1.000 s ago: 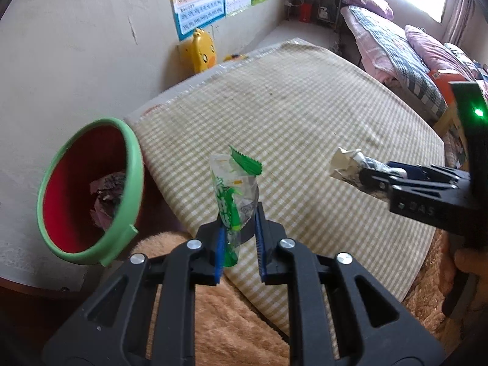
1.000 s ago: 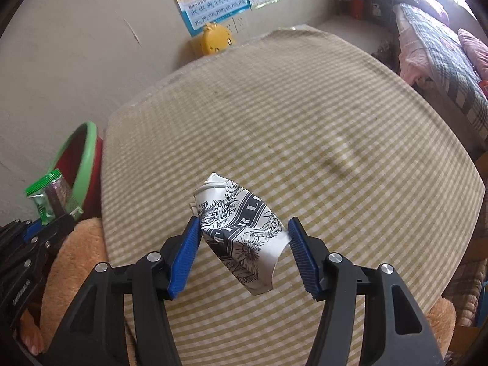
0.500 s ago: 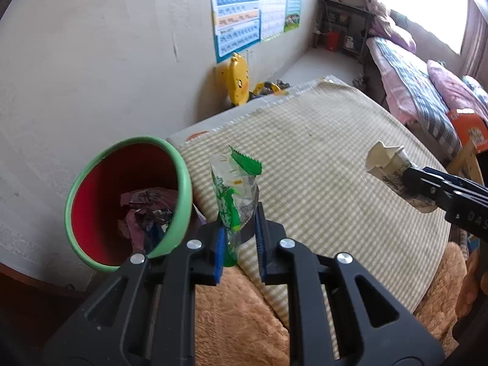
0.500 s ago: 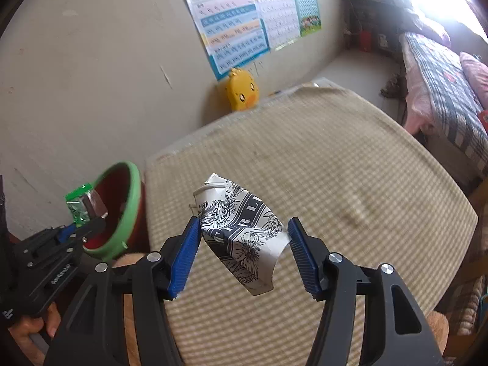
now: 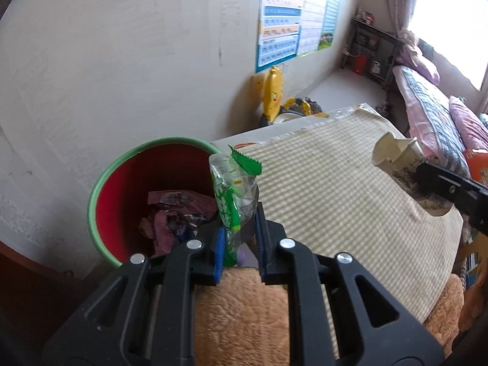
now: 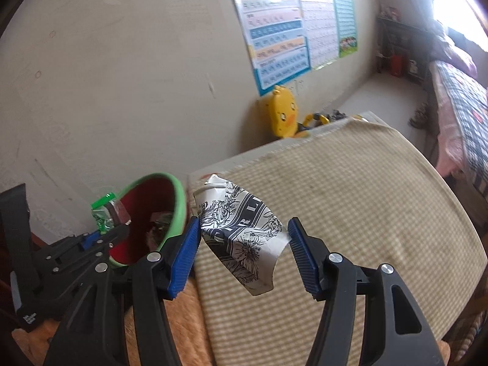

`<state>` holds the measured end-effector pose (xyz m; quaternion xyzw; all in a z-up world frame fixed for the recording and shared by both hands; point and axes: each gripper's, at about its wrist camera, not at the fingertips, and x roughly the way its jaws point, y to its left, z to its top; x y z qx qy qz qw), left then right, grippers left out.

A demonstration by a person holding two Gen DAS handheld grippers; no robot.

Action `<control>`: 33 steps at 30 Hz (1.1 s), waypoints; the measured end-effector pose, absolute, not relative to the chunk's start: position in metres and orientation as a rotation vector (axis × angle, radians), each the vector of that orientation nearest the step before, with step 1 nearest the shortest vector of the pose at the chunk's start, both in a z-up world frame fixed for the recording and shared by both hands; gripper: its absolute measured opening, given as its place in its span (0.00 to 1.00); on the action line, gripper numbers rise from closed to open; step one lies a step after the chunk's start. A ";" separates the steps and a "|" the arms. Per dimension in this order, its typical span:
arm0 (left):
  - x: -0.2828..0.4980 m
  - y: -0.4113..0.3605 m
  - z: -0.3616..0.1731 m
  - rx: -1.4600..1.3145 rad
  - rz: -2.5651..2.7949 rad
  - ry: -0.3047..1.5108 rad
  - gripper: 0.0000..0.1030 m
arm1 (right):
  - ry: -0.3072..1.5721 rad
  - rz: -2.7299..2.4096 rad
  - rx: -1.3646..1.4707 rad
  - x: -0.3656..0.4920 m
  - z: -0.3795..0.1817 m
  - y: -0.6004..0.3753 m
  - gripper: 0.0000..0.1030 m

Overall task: Collect trash
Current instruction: 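Carry the packet and paper cup over the red bucket and open both tools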

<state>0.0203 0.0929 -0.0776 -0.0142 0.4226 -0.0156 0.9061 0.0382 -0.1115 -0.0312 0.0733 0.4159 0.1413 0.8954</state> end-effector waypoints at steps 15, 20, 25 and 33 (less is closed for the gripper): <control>0.044 0.180 -0.107 -0.108 0.137 0.913 0.15 | 0.901 0.427 0.087 0.088 -0.038 -0.015 0.56; 0.056 0.202 -0.119 -0.125 0.173 0.936 0.15 | 0.923 0.465 0.056 0.102 -0.044 0.016 0.55; 0.066 0.217 -0.128 -0.138 0.192 0.949 0.15 | 0.931 0.495 0.012 0.111 -0.051 0.042 0.56; 0.073 0.227 -0.133 -0.145 0.212 0.957 0.16 | 0.931 0.516 -0.005 0.121 -0.058 0.059 0.57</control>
